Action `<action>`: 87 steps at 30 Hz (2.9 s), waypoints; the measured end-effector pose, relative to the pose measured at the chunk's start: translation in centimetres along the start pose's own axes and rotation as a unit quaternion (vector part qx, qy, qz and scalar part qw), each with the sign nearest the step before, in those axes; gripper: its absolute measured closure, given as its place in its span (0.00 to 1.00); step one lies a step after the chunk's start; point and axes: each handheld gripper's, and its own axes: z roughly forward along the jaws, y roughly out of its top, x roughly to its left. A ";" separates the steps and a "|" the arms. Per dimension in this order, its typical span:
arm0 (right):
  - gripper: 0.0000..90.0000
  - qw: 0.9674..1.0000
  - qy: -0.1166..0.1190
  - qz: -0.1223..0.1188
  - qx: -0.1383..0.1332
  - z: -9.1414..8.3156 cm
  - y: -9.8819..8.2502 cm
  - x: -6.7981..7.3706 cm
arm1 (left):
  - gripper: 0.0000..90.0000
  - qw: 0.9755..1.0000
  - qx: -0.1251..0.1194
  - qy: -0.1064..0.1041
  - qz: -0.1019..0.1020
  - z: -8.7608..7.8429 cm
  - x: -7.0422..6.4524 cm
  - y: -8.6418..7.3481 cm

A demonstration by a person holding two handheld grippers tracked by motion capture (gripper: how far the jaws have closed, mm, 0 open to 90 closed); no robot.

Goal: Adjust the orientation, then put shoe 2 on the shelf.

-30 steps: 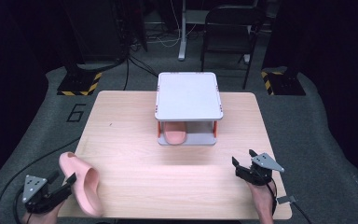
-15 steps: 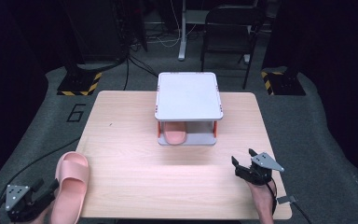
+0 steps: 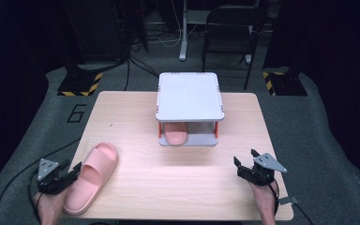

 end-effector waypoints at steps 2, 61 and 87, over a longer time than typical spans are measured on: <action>0.26 1.000 0.000 0.001 0.007 -0.1 0.0 0.0 | 0.48 1.000 0.011 -0.011 0.016 1.2 -1.0 0.5; 0.26 1.000 0.006 0.000 -0.004 -0.4 -0.2 -0.3 | 0.90 0.988 0.025 -0.150 0.022 2.6 -1.9 -0.6; 0.26 1.000 0.013 -0.011 0.004 -0.3 0.5 -0.2 | 0.95 0.987 0.030 -0.150 0.041 2.5 -2.5 0.3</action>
